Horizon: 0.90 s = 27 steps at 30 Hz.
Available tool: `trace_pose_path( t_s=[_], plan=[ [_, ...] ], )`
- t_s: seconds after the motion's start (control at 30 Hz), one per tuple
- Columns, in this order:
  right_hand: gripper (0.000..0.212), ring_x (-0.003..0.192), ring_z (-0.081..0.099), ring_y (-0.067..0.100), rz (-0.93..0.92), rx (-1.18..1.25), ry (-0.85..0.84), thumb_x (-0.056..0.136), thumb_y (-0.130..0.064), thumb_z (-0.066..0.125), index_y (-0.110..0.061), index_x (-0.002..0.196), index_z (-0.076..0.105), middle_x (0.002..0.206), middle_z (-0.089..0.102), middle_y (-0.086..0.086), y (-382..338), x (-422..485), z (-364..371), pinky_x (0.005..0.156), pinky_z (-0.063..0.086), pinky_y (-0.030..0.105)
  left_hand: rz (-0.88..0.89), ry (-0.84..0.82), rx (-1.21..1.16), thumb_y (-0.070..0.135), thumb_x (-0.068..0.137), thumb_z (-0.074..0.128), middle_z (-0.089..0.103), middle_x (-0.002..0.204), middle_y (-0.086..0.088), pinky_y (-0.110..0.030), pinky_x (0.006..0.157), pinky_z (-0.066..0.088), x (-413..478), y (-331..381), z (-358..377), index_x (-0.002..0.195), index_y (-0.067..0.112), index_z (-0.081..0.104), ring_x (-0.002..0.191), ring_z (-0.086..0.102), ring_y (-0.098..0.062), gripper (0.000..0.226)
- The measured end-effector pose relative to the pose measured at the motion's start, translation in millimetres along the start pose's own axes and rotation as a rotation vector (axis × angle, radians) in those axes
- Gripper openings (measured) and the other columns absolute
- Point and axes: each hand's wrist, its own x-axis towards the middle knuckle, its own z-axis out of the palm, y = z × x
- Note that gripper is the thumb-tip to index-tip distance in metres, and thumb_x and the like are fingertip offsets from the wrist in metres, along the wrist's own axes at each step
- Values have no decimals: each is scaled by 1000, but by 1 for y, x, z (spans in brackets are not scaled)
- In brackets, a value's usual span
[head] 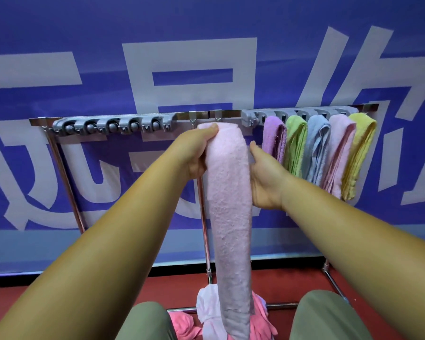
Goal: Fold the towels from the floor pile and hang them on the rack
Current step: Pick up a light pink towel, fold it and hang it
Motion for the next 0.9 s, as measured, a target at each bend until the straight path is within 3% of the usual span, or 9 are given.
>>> trace_pose_path(
  t_s=[0.13, 0.27, 0.33, 0.4, 0.53, 0.63, 0.7, 0.8, 0.9],
  plan=[
    [89, 101, 78, 29, -6, -92, -58, 101, -78, 25, -7, 129, 71, 117, 77, 17, 9, -14, 8, 81, 62, 38, -100, 119, -19, 26, 108, 62, 79, 106, -10, -40, 66, 63, 22, 13, -10, 119, 11, 67, 91, 77, -25, 19],
    [36, 95, 78, 20, -53, -226, 10, 108, -33, 53, -7, 127, 70, 112, 80, 9, 16, -14, 8, 83, 64, 35, -139, 192, -33, 20, 110, 57, 76, 100, -9, -42, 84, 61, 35, 23, -19, 118, 6, 67, 85, 73, -22, 19],
    [30, 94, 79, 21, -58, -253, 36, 106, -18, 58, -1, 128, 69, 112, 80, 12, 17, -11, 7, 80, 65, 33, -147, 209, -45, 22, 111, 56, 77, 103, -9, -41, 85, 63, 38, 21, -26, 126, 4, 66, 86, 74, -21, 26],
    [29, 94, 79, 22, -71, -251, 43, 106, -16, 59, 2, 127, 69, 110, 80, 13, 15, -12, 8, 79, 65, 33, -156, 200, -10, 26, 112, 54, 79, 104, -9, -39, 76, 67, 36, 14, -30, 133, 1, 65, 84, 76, -22, 35],
    [30, 108, 77, 28, -76, -228, 134, 106, -15, 59, 0, 131, 65, 114, 79, 14, 12, 0, 8, 99, 59, 45, -236, 52, 98, 39, 113, 48, 75, 80, -15, -37, 50, 62, 21, -12, -33, 147, -6, 43, 61, 76, -27, 57],
    [33, 113, 74, 33, -1, -172, 201, 108, -10, 47, 1, 135, 63, 120, 76, 19, 7, 12, 9, 102, 56, 50, -319, -95, 253, 54, 110, 44, 72, 123, -22, -41, 61, 65, 21, -36, -39, 151, -12, 38, 91, 80, -34, 78],
    [35, 111, 72, 37, 60, -125, 242, 107, -5, 40, 8, 133, 60, 123, 73, 26, -1, 15, 9, 97, 55, 53, -339, -117, 312, 57, 108, 48, 75, 115, -18, -47, 72, 66, 24, -46, -41, 141, -9, 52, 97, 78, -35, 74],
    [31, 103, 70, 37, 94, -132, 285, 104, -5, 40, 9, 125, 59, 114, 72, 24, -14, 13, 9, 88, 53, 57, -312, -69, 351, 55, 105, 55, 75, 92, -11, -51, 87, 65, 28, -54, -39, 128, -1, 62, 82, 75, -30, 60],
    [22, 111, 66, 37, 94, -137, 319, 103, -10, 44, 5, 112, 57, 113, 68, 22, -23, 9, 7, 96, 51, 61, -213, -19, 438, 32, 105, 56, 77, 103, -12, -51, 92, 64, 24, -54, -32, 125, 4, 61, 76, 78, -27, 35]
  ],
)
